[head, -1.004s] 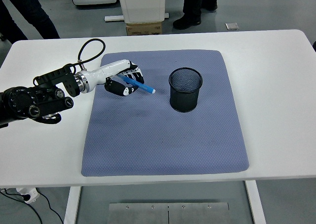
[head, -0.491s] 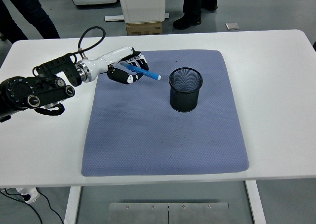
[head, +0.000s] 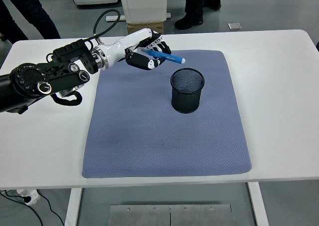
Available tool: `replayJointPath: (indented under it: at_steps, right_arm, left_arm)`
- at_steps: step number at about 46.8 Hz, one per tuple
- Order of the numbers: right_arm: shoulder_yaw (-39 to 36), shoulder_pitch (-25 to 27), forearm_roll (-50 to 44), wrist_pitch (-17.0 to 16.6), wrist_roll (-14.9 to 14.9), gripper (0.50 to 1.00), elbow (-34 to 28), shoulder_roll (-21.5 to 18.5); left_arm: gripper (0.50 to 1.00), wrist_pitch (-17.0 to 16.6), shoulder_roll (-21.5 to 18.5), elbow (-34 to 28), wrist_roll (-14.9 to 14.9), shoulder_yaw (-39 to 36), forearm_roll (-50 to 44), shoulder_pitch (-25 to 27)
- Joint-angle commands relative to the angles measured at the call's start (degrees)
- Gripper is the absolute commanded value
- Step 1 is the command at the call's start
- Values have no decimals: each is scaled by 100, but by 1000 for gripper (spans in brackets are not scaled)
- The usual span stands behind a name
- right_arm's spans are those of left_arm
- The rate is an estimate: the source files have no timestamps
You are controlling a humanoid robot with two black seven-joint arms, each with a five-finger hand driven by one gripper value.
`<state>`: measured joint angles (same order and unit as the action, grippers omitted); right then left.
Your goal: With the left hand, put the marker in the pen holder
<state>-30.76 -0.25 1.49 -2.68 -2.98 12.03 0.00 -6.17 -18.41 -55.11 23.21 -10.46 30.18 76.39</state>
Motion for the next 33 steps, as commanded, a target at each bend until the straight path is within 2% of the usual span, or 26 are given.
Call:
replayJointPath:
  at_steps: [1,14,27,28,33]
  right_arm:
    - [0,-1,0,5,0,1000,1,0]
    - [0,-1,0,5,0,1000,1,0]
    - [0,-1,0,-4,0,1000,1,0]
    - [0,-1,0,5,0,1000,1,0]
    - [0,-1,0,-4,0,1000,1,0]
  left_arm:
    - [500,11,57,-8,-1,78,-29,-1]
    - [500,335,197,-17,8,456,-591,-10]
    - [500,520,409,-88,140,650,-1207,-107]
    - [500,564,461,-105,218,702,-1477,-159]
    - [500,687,505,-105,246,729,-1813,-273]
